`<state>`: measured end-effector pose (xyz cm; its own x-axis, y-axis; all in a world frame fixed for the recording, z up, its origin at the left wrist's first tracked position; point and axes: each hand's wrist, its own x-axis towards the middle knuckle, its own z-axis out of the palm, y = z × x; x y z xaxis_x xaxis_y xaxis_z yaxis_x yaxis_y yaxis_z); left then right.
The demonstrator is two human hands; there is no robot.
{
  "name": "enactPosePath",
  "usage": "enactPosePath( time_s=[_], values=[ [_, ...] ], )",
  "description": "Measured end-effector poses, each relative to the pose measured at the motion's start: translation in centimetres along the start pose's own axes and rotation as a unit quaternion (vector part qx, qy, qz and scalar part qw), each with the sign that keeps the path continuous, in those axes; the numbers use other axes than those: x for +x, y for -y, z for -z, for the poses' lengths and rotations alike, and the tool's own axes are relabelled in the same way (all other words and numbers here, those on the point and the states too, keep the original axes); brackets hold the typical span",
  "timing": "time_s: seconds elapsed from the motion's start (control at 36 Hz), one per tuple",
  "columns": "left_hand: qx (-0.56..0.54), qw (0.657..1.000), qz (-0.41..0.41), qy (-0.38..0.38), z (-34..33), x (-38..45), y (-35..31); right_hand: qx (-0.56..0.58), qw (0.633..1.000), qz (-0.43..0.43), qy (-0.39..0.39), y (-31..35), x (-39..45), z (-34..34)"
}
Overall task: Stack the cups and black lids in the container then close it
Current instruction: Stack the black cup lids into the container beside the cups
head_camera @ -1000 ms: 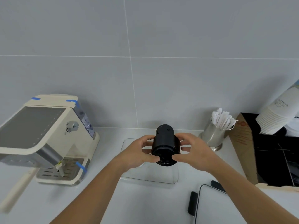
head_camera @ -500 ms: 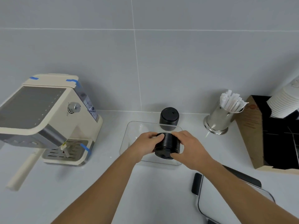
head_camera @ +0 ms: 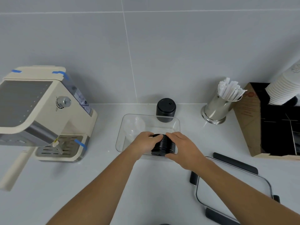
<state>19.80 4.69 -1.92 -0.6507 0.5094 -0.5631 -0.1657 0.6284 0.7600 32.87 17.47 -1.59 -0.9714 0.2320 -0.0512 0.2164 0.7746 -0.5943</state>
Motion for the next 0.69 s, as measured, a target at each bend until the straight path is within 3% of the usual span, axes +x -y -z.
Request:
enactPosePath(
  time_s=[0.36, 0.61, 0.69],
  values=[
    [0.035, 0.999, 0.012, 0.021, -0.3, 1.6, 1.2, -0.01, 1.0, -0.013, -0.01, -0.7, -0.2, -1.1],
    [0.067, 0.997, 0.02, 0.032, -0.3, 1.9, 1.6, -0.087, 0.996, 0.036, -0.01, -0.9, -0.8, -2.2],
    [0.065, 0.997, 0.023, 0.028, -0.3, 1.9, 1.7, -0.058, 0.998, 0.028, -0.019, -1.0, -1.1, -2.1]
  ],
)
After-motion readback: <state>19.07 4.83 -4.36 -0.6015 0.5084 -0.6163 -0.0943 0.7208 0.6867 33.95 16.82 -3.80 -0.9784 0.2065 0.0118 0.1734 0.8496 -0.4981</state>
